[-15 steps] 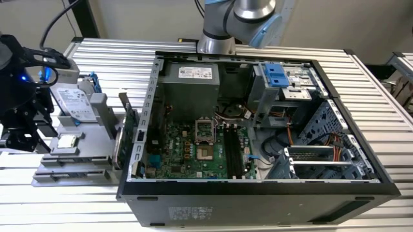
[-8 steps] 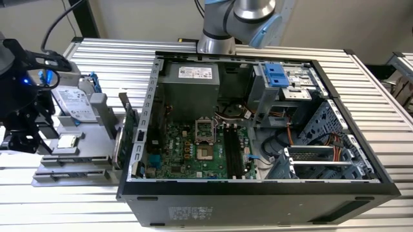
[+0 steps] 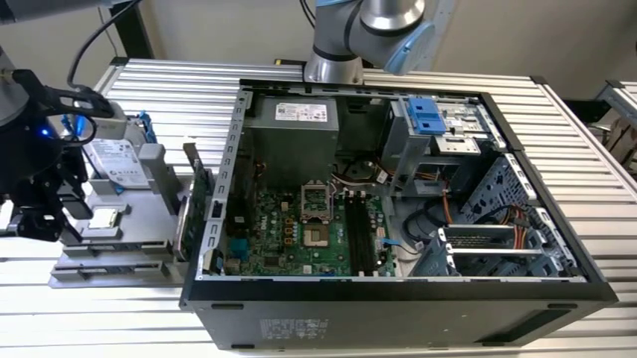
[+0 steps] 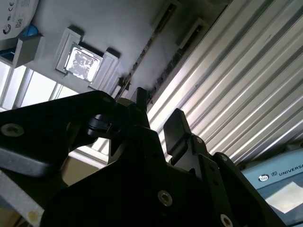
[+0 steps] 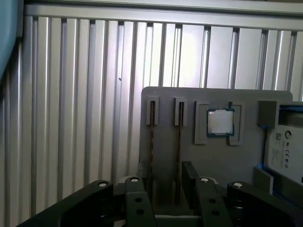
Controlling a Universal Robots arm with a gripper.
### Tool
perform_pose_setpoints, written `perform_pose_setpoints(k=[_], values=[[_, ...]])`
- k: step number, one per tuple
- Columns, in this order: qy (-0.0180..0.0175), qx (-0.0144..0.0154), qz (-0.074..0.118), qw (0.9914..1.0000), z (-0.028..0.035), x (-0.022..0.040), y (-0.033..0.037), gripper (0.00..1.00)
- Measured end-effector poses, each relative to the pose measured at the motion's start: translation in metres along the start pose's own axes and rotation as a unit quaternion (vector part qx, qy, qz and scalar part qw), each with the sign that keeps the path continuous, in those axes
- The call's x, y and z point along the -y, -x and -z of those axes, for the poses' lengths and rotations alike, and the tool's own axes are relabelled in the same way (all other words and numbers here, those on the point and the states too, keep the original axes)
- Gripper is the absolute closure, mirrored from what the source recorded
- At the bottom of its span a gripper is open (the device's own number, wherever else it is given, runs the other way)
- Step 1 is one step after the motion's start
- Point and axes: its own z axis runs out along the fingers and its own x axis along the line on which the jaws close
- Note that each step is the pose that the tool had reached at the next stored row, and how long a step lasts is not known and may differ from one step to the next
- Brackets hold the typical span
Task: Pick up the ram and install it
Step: 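Pick up the ram and move it above insertion slot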
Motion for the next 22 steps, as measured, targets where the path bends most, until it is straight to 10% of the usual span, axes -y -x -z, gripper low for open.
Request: perform_pose_setpoints(k=[6,22], values=[[0.0004,-0.0084,0.000,0.99996,-0.0069,0.0001,0.0001,0.00],[0.0006,-0.0119,0.000,0.99993,-0.0280,-0.0018,0.0008,0.00]])
